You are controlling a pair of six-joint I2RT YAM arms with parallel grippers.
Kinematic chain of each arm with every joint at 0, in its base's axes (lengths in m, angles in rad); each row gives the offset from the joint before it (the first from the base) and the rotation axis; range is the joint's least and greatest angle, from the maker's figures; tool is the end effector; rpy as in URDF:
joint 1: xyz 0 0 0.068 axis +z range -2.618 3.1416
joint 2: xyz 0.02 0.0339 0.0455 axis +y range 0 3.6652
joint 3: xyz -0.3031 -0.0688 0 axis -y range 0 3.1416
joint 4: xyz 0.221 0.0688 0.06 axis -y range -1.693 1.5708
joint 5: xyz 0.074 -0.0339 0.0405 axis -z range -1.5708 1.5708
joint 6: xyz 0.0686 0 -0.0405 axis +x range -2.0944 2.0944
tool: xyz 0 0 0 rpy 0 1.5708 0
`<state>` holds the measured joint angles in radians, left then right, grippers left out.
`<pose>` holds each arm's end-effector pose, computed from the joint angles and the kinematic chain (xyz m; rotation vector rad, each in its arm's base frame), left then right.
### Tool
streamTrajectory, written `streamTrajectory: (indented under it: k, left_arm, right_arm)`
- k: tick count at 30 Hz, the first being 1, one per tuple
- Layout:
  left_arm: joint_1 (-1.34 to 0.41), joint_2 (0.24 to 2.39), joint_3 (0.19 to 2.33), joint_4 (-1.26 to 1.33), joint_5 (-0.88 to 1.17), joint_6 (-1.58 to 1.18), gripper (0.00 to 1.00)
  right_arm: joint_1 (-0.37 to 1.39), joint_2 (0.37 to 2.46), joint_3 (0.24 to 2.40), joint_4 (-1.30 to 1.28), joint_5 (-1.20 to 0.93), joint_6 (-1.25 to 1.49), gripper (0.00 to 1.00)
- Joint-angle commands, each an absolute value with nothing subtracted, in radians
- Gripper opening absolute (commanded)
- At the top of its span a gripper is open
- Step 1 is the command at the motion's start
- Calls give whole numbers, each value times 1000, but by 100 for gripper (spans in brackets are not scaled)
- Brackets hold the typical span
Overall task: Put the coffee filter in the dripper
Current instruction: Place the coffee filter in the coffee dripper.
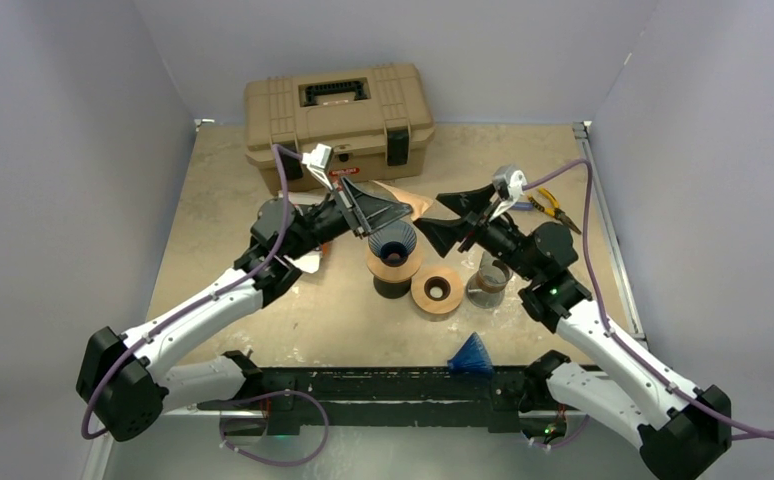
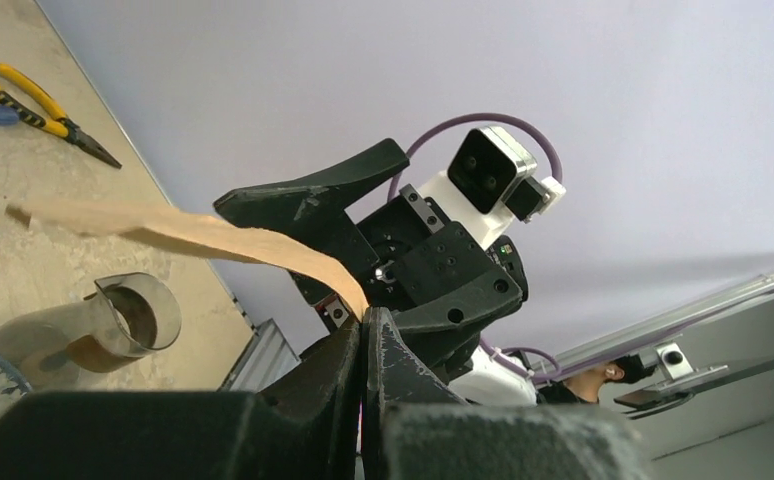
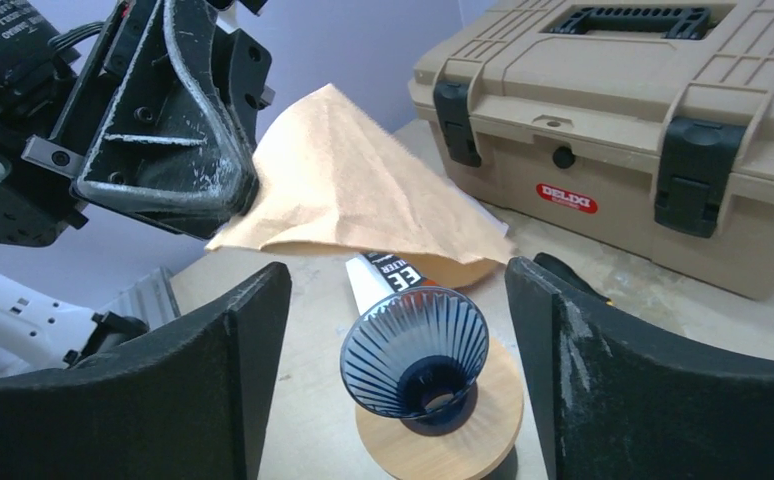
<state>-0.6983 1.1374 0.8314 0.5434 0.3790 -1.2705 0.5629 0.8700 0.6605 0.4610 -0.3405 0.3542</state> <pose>0.1793 -0.1836 0.4116 -0.0768 1.6331 -1.8499 0.1463 0.1194 0.3924 -0.4450 1.3317 0.9937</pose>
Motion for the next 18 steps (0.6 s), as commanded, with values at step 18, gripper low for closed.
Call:
streamTrajectory:
  k: [18]
  left_arm:
    - [-658, 953, 784, 485, 300, -1263, 0]
  right_arm:
    - [567, 849, 647, 434, -146, 325, 89]
